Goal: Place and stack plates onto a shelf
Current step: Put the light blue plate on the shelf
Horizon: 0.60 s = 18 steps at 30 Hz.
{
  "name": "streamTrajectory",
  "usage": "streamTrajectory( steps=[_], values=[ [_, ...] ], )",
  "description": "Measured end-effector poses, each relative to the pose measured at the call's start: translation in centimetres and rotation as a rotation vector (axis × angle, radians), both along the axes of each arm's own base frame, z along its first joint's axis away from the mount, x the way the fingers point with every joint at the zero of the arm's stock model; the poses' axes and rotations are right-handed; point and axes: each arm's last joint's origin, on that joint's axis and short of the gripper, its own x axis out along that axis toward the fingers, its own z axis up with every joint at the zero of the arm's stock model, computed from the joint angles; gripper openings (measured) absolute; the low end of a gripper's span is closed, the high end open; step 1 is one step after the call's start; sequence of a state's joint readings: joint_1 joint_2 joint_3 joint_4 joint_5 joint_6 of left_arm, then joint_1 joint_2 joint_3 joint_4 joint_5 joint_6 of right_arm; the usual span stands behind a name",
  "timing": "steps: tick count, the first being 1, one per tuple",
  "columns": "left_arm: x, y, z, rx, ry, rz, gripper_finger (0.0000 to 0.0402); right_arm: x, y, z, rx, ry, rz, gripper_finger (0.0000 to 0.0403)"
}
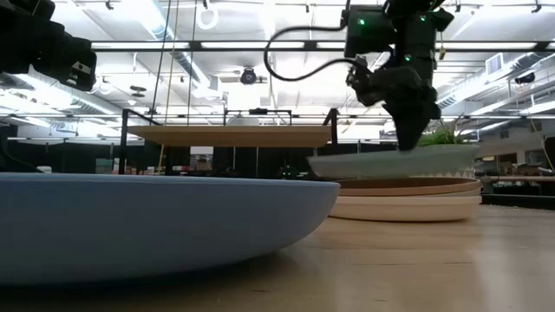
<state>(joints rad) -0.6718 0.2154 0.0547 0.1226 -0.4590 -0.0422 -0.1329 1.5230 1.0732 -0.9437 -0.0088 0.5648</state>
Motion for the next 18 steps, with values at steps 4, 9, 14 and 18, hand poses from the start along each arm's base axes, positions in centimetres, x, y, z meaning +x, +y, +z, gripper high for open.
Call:
streamTrajectory(
  steps=[4,9,14,18],
  values=[
    [0.0,0.0,0.0,0.0,0.0,0.0,0.0142,0.8,-0.1,1.7,-0.004,-0.052,0.024,0.0024],
    [0.0,0.0,0.0,0.002,0.0,0.0,0.0142,2.0,-0.3,4.7,-0.026,-0.156,0.059,0.0021],
    [0.0,0.0,0.0,0.001,-0.001,0.0,0.0142,3.0,-1.0,7.8,-0.061,-0.254,0.086,0.002],
    [0.0,0.0,0.1,-0.002,-0.006,0.0,0.0142,3.8,-2.1,9.6,-0.09,-0.294,0.103,0.0019]
  ],
)
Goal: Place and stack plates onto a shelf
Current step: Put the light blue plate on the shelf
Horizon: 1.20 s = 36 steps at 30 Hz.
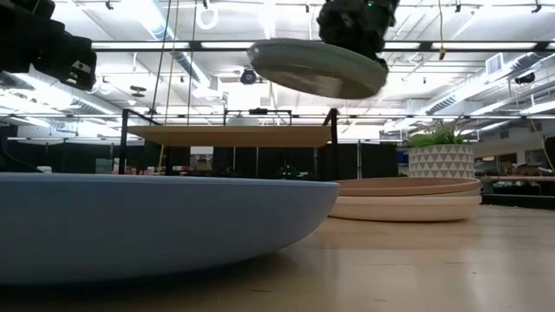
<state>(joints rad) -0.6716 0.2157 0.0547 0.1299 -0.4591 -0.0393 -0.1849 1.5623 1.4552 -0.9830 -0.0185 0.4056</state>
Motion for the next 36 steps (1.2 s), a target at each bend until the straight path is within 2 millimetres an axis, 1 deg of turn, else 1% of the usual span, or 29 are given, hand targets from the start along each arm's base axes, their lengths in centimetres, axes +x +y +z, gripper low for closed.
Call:
streamTrajectory(
  steps=[4,7,14,18,22,30,32,36],
  values=[
    [0.0,0.0,0.0,0.004,-0.006,0.0,0.0142,1.0,-1.6,1.5,-0.033,-0.014,0.013,0.0019],
    [0.0,0.0,0.1,0.005,-0.007,0.0,0.0142,1.8,-3.1,2.4,-0.055,-0.009,0.014,0.0019],
    [0.0,0.0,0.0,0.001,-0.004,0.0,0.0142,3.7,-7.2,3.8,-0.093,-0.037,0.009,0.0019],
    [0.0,0.0,0.0,-0.001,0.002,0.0,0.0142,4.6,-9.2,4.2,-0.088,-0.069,0.018,0.0019],
    [0.0,0.0,0.0,-0.002,0.003,0.0,0.0142,5.2,-11.3,4.2,-0.096,-0.079,0.011,0.0019],
    [0.0,0.0,0.0,-0.018,0.007,0.001,0.0142,5.6,-15.0,2.4,-0.079,-0.061,-0.032,0.0019],
    [0.0,0.0,0.0,-0.019,0.007,0.001,0.0142,5.3,-15.9,2.3,-0.081,-0.061,-0.051,0.0019],
    [0.0,0.0,0.0,-0.021,0.008,0.001,0.0142,4.5,-17.3,2.6,-0.107,-0.077,-0.097,0.0019]
  ],
)
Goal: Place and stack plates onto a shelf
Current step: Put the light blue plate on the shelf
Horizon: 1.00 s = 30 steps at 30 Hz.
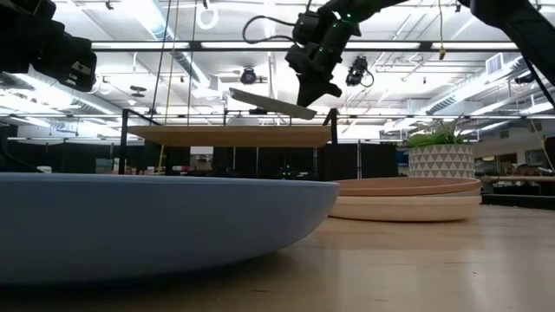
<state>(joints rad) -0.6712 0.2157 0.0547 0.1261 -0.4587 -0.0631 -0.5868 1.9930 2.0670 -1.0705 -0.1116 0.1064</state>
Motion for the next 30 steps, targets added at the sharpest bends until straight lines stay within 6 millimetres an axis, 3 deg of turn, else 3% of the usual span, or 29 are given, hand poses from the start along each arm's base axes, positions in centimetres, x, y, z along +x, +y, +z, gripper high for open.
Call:
streamTrajectory(
  steps=[9,30],
  values=[
    [0.0,0.0,0.0,0.003,-0.001,0.0,0.0142,-1.3,-1.8,0.0,0.008,-0.001,-0.063,0.002],
    [0.0,0.0,0.0,-0.004,0.001,0.0,0.0142,-1.8,-2.0,-0.2,0.033,0.032,-0.084,0.003]
  ],
)
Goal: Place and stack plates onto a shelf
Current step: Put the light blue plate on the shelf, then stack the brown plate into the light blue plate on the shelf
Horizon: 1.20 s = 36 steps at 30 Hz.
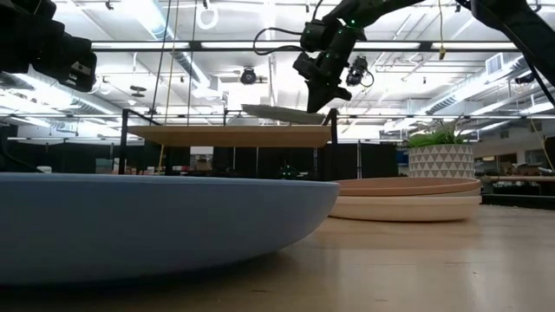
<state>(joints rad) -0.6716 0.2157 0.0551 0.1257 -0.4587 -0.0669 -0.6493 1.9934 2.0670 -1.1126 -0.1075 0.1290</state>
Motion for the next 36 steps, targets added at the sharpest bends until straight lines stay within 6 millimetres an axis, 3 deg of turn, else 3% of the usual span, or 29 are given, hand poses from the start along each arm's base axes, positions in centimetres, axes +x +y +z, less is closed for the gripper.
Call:
streamTrajectory(
  steps=[13,31,36],
  values=[
    [0.0,0.0,0.0,0.0,0.0,-0.001,0.0142,0.4,0.2,-1.5,-0.01,0.038,-0.005,0.0034],
    [0.0,0.0,0.0,0.001,0.0,0.0,0.0142,0.6,-0.2,-1.4,-0.065,0.028,-0.03,0.0034],
    [0.0,0.0,0.0,0.0,0.003,-0.001,0.0142,0.6,0.3,-1.5,-0.003,0.016,0.008,0.0034]
  ],
)
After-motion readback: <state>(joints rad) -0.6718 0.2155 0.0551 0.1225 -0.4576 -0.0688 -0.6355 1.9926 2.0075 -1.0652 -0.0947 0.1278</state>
